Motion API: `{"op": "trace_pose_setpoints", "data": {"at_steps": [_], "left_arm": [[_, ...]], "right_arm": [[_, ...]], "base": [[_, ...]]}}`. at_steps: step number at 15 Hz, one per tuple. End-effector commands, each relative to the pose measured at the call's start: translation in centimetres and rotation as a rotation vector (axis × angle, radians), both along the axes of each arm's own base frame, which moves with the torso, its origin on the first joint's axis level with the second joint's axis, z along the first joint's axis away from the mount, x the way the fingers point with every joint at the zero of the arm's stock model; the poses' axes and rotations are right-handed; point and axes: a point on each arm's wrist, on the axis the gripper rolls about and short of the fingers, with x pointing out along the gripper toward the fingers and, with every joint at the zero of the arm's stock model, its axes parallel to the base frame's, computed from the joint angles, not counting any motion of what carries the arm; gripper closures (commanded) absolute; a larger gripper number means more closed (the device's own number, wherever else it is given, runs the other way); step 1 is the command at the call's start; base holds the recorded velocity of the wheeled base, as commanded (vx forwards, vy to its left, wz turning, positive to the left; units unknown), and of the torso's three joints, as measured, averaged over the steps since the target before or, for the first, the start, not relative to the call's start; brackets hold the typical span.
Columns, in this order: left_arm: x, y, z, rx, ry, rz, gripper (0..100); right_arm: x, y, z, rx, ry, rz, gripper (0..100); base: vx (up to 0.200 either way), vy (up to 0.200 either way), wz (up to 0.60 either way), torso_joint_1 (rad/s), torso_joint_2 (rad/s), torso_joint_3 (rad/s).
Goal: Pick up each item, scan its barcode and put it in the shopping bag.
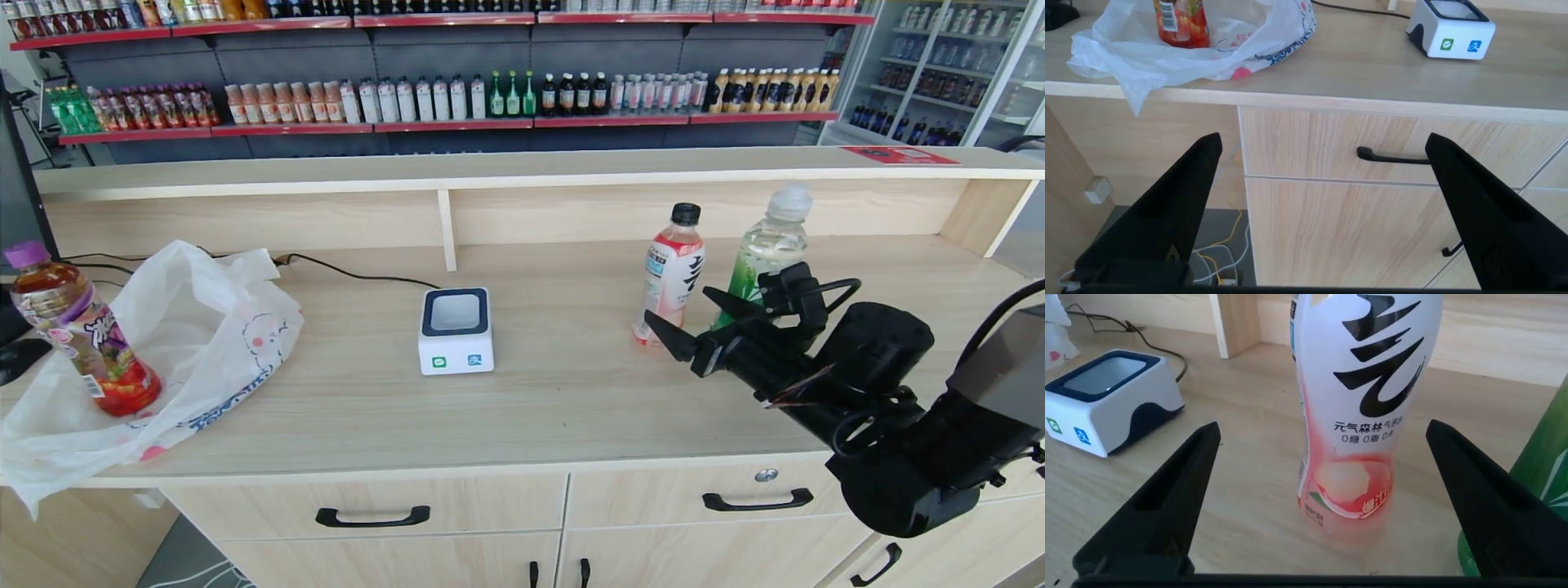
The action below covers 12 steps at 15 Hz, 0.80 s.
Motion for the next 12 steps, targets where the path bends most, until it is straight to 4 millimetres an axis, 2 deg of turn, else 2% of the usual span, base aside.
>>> {"op": "trace_pose_setpoints", "data": {"at_steps": [1, 5, 6, 8, 12], "left_arm": [[0.0, 0.0, 0.0, -0.001, -0.002, 0.0, 0], [0.0, 0.0, 0.0, 0.001, 0.0, -0.001, 0], [0.0, 0.0, 0.0, 0.001, 0.001, -0.001, 0], [0.0, 0.0, 0.0, 0.002, 0.001, -0.001, 0], [0.0, 0.0, 0.0, 0.002, 0.0, -0.001, 0]], "right_arm": [[0.9, 0.0, -0.8, -0.001, 0.012, -0.007, 0], [2.7, -0.2, -0.6, 0.023, -0.026, -0.059, 0], [3.0, 0.7, -0.1, 0.06, -0.039, -0.093, 0], [3.2, 2.6, -0.8, 0.101, -0.015, -0.109, 0], [3.9, 3.2, -1.2, 0.133, -0.014, -0.162, 0]], "base": [[0.0, 0.0, 0.0, 0.0, 0.0, 0.0], [0.0, 0.0, 0.0, 0.0, 0.0, 0.0], [0.0, 0.0, 0.0, 0.0, 0.0, 0.0], [0.0, 0.0, 0.0, 0.0, 0.0, 0.0], [0.0, 0.0, 0.0, 0.0, 0.0, 0.0]]}}
